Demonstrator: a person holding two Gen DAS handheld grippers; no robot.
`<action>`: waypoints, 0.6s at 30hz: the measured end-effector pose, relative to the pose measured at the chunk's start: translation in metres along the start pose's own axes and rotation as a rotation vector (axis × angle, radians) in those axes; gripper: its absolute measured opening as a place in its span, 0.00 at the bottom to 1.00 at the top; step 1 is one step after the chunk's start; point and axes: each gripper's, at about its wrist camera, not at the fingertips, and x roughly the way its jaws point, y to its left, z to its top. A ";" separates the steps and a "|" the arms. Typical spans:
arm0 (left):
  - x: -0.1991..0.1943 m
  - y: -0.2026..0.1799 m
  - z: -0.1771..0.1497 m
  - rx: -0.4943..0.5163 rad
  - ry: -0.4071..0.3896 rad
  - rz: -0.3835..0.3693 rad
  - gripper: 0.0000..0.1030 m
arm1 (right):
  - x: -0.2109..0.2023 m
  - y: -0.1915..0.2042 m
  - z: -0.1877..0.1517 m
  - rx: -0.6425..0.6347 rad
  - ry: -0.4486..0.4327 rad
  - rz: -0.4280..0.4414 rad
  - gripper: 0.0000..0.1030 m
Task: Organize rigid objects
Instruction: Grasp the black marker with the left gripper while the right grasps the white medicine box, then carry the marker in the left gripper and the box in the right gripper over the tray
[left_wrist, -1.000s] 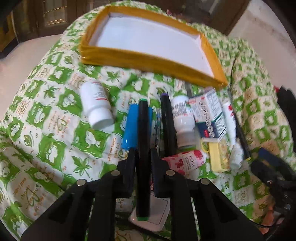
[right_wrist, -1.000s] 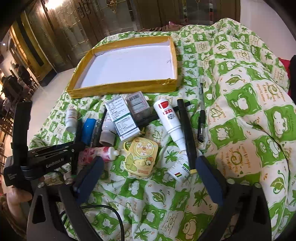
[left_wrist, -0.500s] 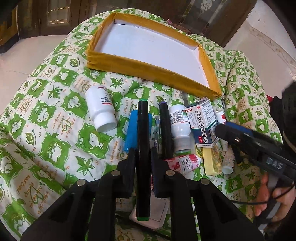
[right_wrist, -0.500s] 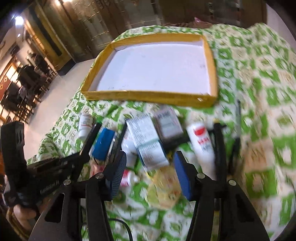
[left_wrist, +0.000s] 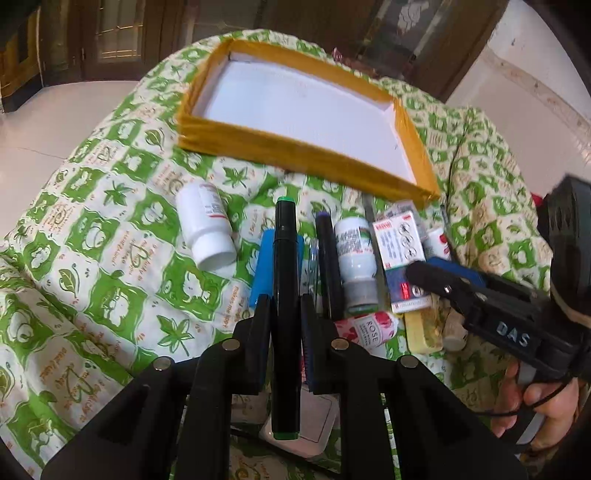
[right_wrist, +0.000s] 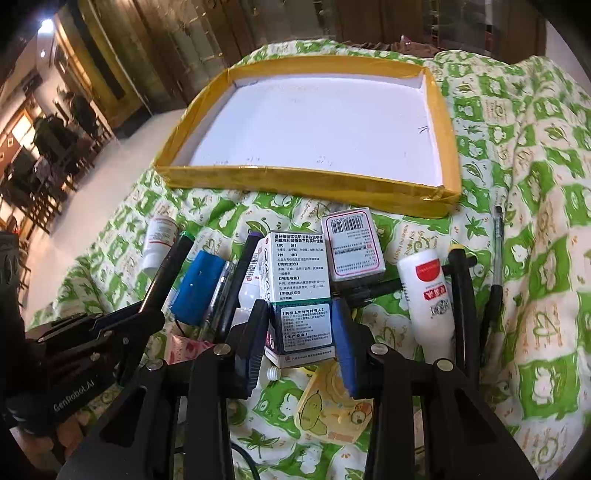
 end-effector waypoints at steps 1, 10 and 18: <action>-0.002 0.001 0.000 -0.008 -0.008 -0.007 0.12 | -0.004 0.000 -0.001 0.004 -0.010 0.014 0.31; -0.012 0.011 0.004 -0.066 -0.043 -0.032 0.12 | -0.021 0.009 -0.006 0.002 -0.054 0.078 0.31; -0.022 0.016 0.011 -0.079 -0.058 -0.064 0.12 | -0.026 0.008 -0.005 0.004 -0.061 0.072 0.31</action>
